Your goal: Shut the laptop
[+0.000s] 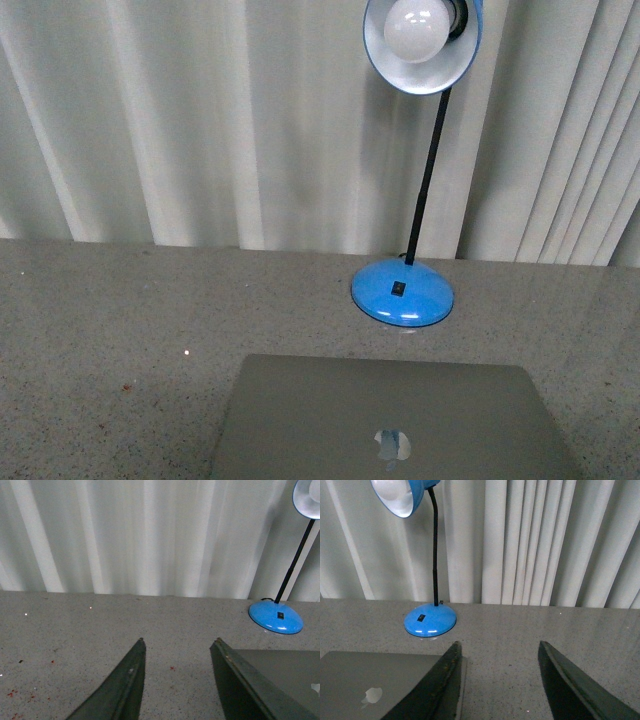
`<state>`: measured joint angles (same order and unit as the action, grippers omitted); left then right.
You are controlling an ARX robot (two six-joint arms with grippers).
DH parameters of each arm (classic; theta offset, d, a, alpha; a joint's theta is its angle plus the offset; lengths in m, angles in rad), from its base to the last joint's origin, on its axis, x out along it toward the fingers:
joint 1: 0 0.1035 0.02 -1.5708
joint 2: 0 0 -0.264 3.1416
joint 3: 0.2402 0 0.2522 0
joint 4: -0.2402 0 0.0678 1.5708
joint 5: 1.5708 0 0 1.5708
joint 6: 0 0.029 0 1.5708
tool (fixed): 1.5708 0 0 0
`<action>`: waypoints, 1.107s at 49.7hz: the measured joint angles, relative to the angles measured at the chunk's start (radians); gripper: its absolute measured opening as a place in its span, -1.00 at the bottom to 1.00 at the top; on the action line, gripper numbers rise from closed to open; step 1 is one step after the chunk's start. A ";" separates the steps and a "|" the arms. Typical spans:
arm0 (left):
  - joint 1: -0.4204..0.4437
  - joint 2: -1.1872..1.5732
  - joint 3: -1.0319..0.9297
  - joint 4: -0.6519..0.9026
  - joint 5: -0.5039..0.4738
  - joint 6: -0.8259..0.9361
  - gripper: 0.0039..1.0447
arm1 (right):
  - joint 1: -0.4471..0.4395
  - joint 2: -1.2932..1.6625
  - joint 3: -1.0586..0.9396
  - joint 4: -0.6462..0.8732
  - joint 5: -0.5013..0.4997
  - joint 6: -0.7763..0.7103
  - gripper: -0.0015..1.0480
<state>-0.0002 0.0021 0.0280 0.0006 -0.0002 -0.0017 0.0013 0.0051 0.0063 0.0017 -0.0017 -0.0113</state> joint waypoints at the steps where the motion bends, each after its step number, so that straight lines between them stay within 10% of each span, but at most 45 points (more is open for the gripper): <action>1: 0.000 0.000 0.000 0.000 0.000 0.000 -0.08 | 0.000 0.000 0.000 0.000 0.000 0.000 -0.04; 15: 0.000 0.000 0.000 0.000 0.000 0.001 0.91 | 0.000 0.000 0.000 0.000 0.000 0.001 0.89; 55: 0.000 0.000 0.000 0.000 0.000 0.000 0.87 | 0.000 0.000 0.000 0.000 0.000 0.000 0.86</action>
<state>-0.0002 0.0021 0.0280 0.0006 -0.0002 -0.0013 0.0013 0.0051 0.0063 0.0017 -0.0013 -0.0109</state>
